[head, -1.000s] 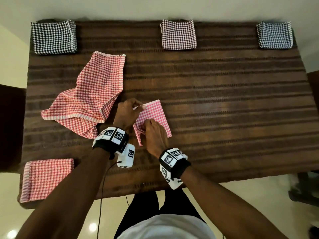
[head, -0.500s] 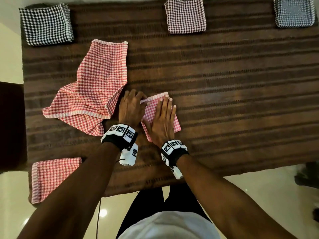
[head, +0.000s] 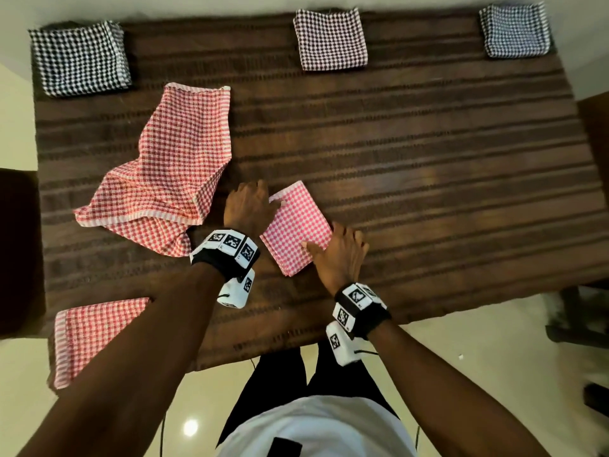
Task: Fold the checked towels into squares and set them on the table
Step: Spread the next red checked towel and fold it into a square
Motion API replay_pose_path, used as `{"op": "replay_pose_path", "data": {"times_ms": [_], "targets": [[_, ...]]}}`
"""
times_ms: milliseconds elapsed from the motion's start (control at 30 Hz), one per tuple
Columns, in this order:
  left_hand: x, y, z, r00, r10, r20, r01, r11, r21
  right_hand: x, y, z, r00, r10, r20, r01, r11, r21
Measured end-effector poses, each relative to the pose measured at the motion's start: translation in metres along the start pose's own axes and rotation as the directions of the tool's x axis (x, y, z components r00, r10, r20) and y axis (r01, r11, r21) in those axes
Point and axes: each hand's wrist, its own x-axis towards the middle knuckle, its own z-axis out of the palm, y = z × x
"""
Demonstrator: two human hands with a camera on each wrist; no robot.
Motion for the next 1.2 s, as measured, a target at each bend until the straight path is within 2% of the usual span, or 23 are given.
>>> {"op": "replay_pose_path", "data": {"times_ms": [67, 167, 233, 300, 367, 400, 433, 600, 700, 800, 967, 1100, 1200], "targets": [[-0.007, 0.005, -0.001, 0.999, -0.04, 0.033, 0.04, 0.999, 0.005, 0.008, 0.003, -0.01, 0.994, 0.063, 0.089, -0.077, 0.984, 0.158], [-0.022, 0.015, 0.002, 0.981, -0.093, 0.17, 0.095, 0.996, 0.0, 0.015, 0.018, -0.03, 0.965, 0.14, 0.221, -0.222, 0.886, 0.407], [-0.034, 0.028, 0.01, 0.963, -0.074, 0.258, 0.085, 0.996, -0.034, 0.017, 0.04, -0.047, 0.964, 0.155, 0.214, -0.236, 0.867, 0.438], [-0.053, 0.05, 0.02, 0.928, -0.009, 0.372, 0.08, 0.981, -0.176, 0.019, 0.07, -0.061, 0.967, 0.173, 0.187, -0.238, 0.872, 0.427], [-0.074, 0.078, 0.036, 0.857, 0.016, 0.515, 0.226, 0.886, -0.404, 0.018, 0.102, -0.073, 0.972, 0.179, 0.155, -0.226, 0.894, 0.386], [-0.083, 0.091, 0.044, 0.839, 0.035, 0.543, 0.264, 0.846, -0.463, 0.018, 0.116, -0.077, 0.975, 0.173, 0.139, -0.213, 0.903, 0.373], [-0.089, 0.104, 0.052, 0.836, 0.043, 0.547, 0.264, 0.842, -0.47, 0.019, 0.129, -0.079, 0.978, 0.161, 0.129, -0.198, 0.91, 0.364], [-0.107, 0.147, 0.094, 0.844, 0.007, 0.537, 0.23, 0.899, -0.373, 0.026, 0.175, -0.084, 0.987, 0.061, 0.148, -0.102, 0.952, 0.289], [-0.114, 0.157, 0.107, 0.876, -0.138, 0.462, 0.259, 0.943, -0.21, 0.029, 0.19, -0.082, 0.985, 0.042, 0.166, -0.085, 0.961, 0.263], [-0.119, 0.158, 0.113, 0.898, -0.214, 0.384, 0.287, 0.947, -0.143, 0.027, 0.197, -0.079, 0.99, 0.004, 0.139, -0.034, 0.977, 0.211], [-0.134, 0.165, 0.106, 0.912, -0.289, 0.29, 0.334, 0.935, -0.118, 0.015, 0.211, -0.076, 0.994, -0.06, 0.087, 0.048, 0.99, 0.132], [-0.138, 0.162, 0.102, 0.93, -0.27, 0.247, 0.309, 0.941, -0.135, 0.003, 0.214, -0.078, 0.996, -0.093, 0.004, 0.093, 0.995, 0.026], [-0.138, 0.142, 0.095, 0.944, -0.287, 0.161, 0.315, 0.929, -0.194, -0.004, 0.195, -0.083, 0.975, -0.213, -0.069, 0.207, 0.975, -0.081]]}}
